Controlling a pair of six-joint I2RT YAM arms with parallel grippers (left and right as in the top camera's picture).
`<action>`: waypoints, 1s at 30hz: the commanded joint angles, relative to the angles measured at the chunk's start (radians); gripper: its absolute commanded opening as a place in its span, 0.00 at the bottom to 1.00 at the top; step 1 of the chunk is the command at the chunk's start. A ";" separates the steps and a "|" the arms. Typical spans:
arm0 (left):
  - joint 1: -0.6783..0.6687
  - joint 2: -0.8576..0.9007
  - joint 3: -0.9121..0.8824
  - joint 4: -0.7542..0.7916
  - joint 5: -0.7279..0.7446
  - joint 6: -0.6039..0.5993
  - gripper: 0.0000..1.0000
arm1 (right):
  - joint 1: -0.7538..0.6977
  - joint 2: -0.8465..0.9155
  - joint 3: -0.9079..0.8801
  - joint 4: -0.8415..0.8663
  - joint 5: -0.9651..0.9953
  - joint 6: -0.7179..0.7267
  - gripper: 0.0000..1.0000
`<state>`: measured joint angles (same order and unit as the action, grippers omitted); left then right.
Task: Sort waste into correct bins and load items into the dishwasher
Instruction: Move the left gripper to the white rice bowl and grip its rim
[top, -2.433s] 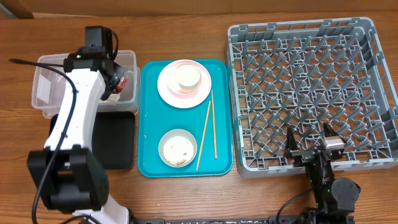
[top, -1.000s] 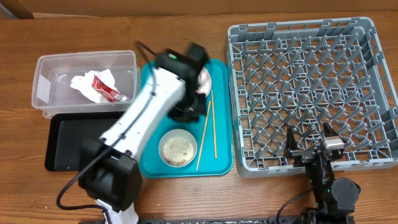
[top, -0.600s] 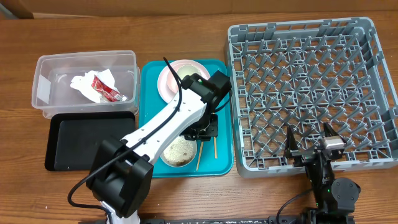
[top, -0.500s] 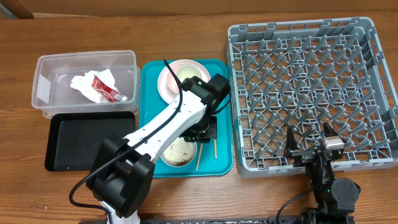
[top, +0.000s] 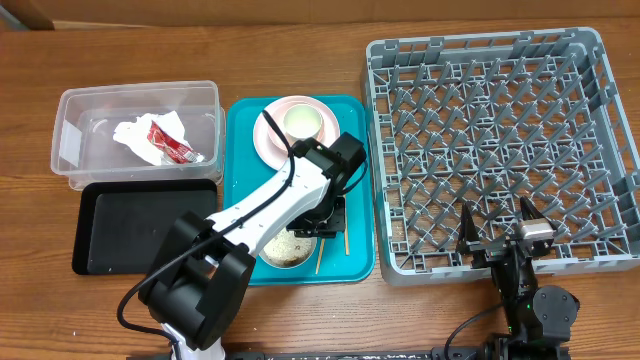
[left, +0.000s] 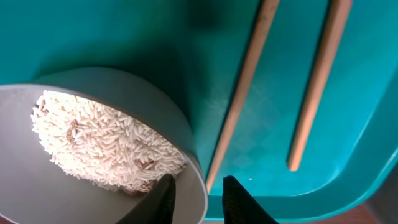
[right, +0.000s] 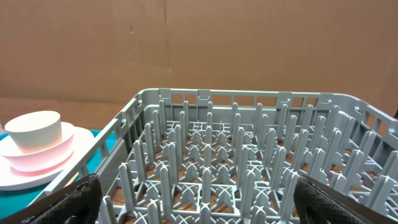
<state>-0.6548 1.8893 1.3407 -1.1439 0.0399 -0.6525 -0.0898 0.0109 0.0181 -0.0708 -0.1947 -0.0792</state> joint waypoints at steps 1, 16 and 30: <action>0.000 -0.004 -0.011 0.005 -0.013 -0.017 0.29 | 0.005 -0.008 -0.010 0.006 -0.001 -0.004 1.00; -0.001 -0.004 -0.074 0.055 -0.013 -0.059 0.28 | 0.005 -0.008 -0.010 0.006 -0.002 -0.004 1.00; 0.001 -0.005 -0.087 0.069 -0.214 -0.058 0.04 | 0.005 -0.008 -0.010 0.006 -0.001 -0.004 1.00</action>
<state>-0.6548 1.8889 1.2572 -1.0702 -0.0284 -0.7044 -0.0902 0.0109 0.0181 -0.0708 -0.1947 -0.0792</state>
